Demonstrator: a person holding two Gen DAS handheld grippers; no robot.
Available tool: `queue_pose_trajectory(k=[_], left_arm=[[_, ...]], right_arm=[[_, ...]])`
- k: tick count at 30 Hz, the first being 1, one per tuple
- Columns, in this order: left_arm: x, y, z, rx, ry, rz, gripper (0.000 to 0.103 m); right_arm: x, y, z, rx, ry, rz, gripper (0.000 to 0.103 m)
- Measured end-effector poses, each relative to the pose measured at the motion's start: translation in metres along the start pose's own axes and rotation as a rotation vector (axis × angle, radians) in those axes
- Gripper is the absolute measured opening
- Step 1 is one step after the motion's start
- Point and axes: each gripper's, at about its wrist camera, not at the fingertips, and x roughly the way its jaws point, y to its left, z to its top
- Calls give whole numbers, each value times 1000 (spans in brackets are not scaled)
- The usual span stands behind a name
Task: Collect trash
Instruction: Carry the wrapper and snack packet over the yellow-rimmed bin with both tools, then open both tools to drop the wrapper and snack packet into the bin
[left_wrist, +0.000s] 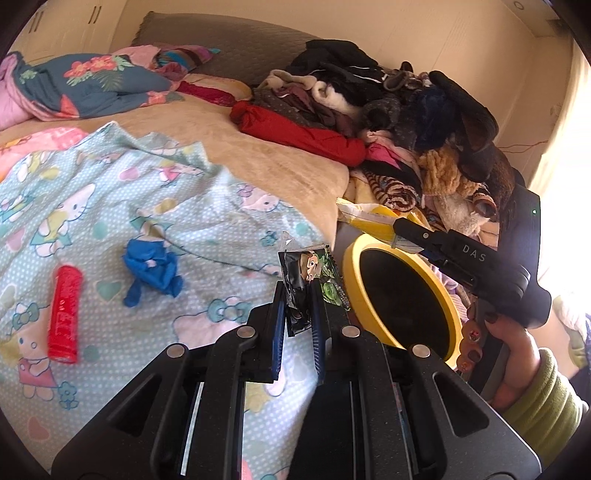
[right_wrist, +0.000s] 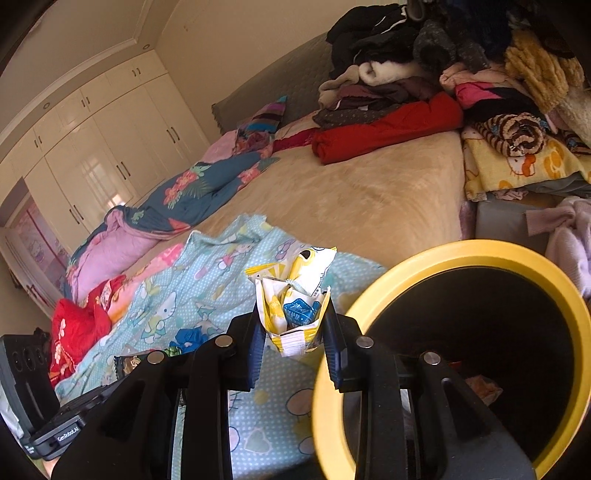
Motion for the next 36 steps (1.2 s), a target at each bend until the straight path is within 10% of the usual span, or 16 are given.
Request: queue_pose_trajectory(k=[36], left_arm=[[106,-131,-21,229,144,-93,8]], right_arm=[[-75,-133,3,225,22,-187,32]])
